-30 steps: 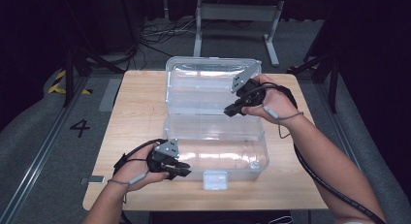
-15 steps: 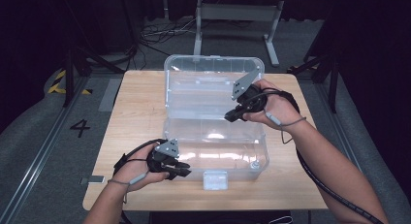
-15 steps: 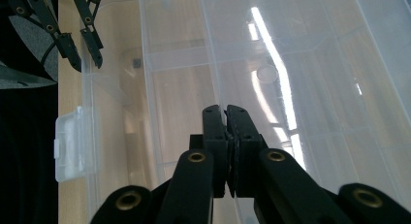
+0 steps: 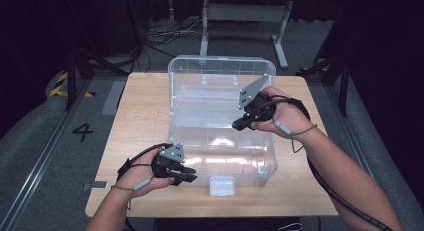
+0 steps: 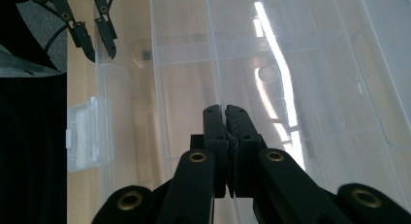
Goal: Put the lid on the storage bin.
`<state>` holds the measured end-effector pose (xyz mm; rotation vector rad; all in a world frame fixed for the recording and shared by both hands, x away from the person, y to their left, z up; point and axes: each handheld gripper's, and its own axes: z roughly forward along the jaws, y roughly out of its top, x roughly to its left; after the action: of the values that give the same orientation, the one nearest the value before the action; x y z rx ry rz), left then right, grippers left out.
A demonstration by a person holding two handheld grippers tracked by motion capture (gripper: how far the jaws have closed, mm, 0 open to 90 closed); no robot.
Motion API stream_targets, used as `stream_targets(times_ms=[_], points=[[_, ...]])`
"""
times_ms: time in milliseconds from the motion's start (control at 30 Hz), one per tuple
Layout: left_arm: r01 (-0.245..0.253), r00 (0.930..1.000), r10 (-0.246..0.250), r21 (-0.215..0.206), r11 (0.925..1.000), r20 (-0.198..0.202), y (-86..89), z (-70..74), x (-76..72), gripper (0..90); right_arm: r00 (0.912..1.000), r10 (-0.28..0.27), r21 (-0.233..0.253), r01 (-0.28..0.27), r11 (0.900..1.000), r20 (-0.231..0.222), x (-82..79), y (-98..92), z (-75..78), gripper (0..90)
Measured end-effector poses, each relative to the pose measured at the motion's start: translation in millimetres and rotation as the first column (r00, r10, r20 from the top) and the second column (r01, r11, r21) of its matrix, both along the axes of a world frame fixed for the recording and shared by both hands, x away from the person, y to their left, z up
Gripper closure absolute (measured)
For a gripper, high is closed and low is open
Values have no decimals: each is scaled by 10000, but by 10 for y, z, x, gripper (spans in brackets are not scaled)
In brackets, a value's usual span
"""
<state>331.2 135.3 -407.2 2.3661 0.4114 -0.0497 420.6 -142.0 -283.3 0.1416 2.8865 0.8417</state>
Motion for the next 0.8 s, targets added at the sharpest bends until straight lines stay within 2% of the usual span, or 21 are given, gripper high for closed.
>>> stream_targets(times_ms=[367, 800], points=[[-24, 10000, 24, 9, 10000, -2, -2, 0, -3, 774, 9999, 127, 39, -127, 9999, -1, -90, -19, -35, 885], [-31, 10000, 31, 4, 10000, 32, -3, 0, -2, 773, 9993, 380, -220, -380, 9990, 4, -211, 6, -78, 888]])
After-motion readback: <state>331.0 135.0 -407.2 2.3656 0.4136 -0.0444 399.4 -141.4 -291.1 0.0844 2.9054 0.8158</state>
